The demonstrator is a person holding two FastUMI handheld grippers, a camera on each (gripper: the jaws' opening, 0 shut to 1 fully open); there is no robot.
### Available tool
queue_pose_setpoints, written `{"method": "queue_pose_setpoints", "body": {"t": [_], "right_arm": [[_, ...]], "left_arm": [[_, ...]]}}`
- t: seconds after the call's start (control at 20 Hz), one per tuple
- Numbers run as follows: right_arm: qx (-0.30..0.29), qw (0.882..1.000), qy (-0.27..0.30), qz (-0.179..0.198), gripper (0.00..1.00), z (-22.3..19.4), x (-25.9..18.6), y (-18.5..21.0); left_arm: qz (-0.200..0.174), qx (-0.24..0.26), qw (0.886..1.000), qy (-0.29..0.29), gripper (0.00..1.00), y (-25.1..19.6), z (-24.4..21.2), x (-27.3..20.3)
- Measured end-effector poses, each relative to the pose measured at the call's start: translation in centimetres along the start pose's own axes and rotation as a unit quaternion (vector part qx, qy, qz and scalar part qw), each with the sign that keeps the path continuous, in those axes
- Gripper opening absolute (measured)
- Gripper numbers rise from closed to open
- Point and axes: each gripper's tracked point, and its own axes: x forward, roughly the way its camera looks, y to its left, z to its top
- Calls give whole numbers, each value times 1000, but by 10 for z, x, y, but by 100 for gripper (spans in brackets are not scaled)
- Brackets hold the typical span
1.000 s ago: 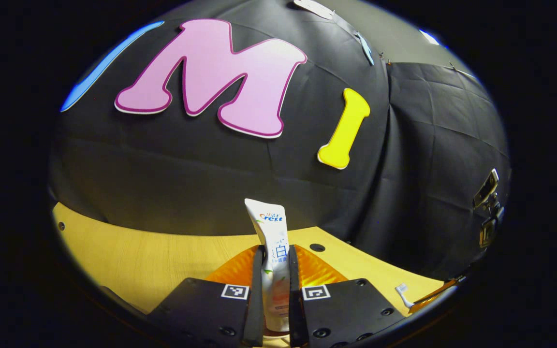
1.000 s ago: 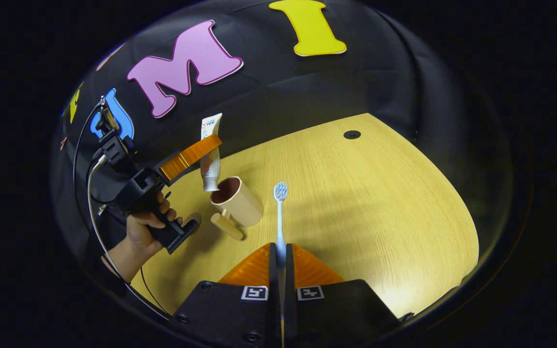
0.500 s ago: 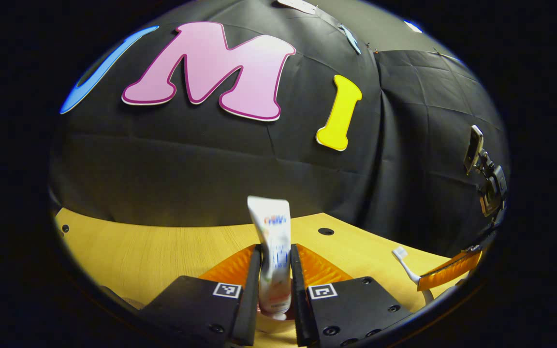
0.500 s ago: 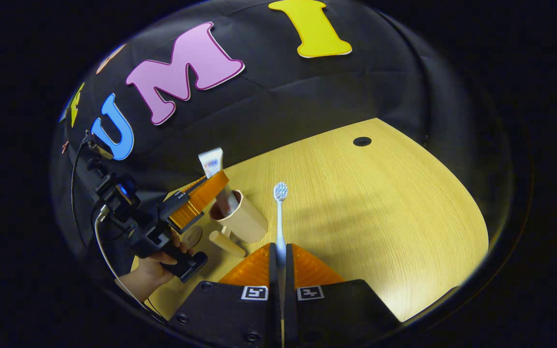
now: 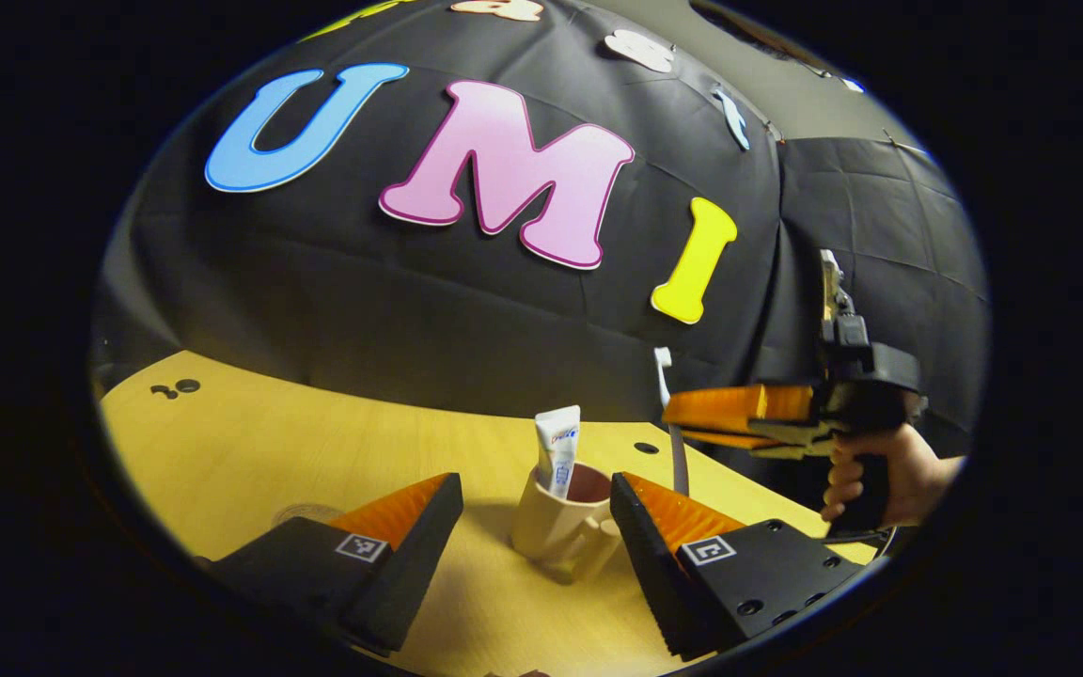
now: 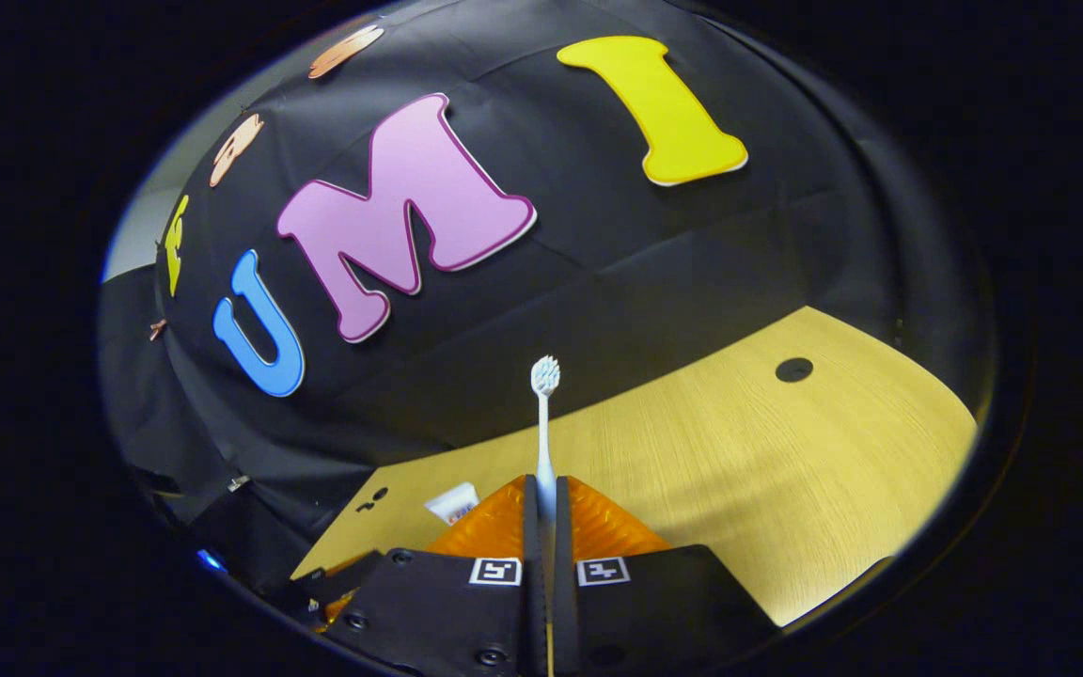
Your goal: Put the toothbrush and toothpaste on the desktop into the cup, then pick up the cup and place it on the coaster on the desktop.
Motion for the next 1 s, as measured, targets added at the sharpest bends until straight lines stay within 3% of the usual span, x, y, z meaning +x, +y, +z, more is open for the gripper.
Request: {"method": "queue_pose_setpoints", "body": {"t": [0.2,0.4,0.7,1.0], "right_arm": [[-8,999,-34,21,7,21,24,19],[-40,998,-43,30,6,3,53,21],[-102,992,-60,41,7,-30,63,24],[-95,994,-48,32,14,-44,59,6]], "left_arm": [[4,-40,999,19,98,3,-8,-35],[60,-79,994,42,98,28,-33,-59],[65,-87,993,48,98,40,-36,-54],[49,-86,993,64,98,31,-50,-43]]}}
